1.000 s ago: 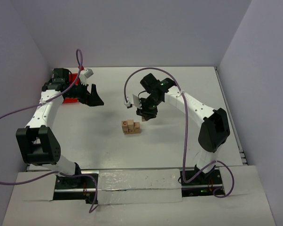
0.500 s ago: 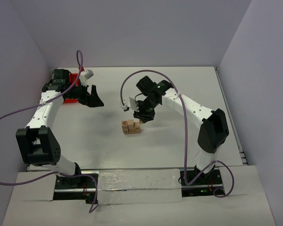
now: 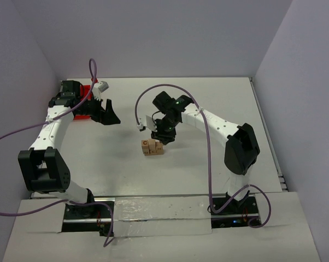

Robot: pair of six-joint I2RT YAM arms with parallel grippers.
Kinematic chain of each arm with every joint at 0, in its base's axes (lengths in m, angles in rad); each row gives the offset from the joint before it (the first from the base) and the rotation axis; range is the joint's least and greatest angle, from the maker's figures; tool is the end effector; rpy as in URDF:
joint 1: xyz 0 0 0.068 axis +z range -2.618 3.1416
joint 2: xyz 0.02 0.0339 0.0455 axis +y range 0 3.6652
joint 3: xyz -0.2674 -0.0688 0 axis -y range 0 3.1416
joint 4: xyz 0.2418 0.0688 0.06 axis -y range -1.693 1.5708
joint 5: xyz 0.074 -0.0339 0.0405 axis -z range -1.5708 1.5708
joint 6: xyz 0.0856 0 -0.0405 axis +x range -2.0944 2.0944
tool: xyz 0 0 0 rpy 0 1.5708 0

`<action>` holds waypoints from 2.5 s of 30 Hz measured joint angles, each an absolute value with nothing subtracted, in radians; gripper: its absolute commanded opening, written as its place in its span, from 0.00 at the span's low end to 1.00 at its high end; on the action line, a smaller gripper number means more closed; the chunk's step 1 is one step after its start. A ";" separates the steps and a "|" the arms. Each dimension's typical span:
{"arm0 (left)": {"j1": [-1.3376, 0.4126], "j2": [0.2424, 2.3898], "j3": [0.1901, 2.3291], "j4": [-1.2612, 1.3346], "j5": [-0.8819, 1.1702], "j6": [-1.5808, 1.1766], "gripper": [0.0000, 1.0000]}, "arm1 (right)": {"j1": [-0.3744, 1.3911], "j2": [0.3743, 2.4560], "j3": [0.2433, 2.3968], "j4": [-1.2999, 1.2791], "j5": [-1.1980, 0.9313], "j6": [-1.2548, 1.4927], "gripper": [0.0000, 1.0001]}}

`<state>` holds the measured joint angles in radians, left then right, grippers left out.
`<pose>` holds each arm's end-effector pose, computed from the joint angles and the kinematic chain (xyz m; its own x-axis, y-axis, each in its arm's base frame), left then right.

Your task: Build the wood block tower

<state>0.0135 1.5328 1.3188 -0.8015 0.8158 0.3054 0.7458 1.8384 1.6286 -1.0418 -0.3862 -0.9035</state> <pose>0.3296 -0.0579 0.2753 -0.6977 0.1967 -0.6889 0.6128 0.6619 -0.4317 0.2630 0.2868 0.2342 0.1303 -0.8702 -0.4751 -0.9906 -0.1346 -0.0252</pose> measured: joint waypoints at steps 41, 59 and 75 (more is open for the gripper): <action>0.015 1.524 1.304 -0.807 0.811 0.330 0.99 | 0.771 1.917 1.671 -1.009 -0.360 -0.869 0.26; 0.022 1.524 1.304 -0.812 0.811 0.344 0.99 | 0.773 1.922 1.679 -1.006 -0.359 -0.869 0.34; 0.023 1.524 1.304 -0.819 0.811 0.347 0.99 | 0.784 1.922 1.679 -1.006 -0.358 -0.872 0.42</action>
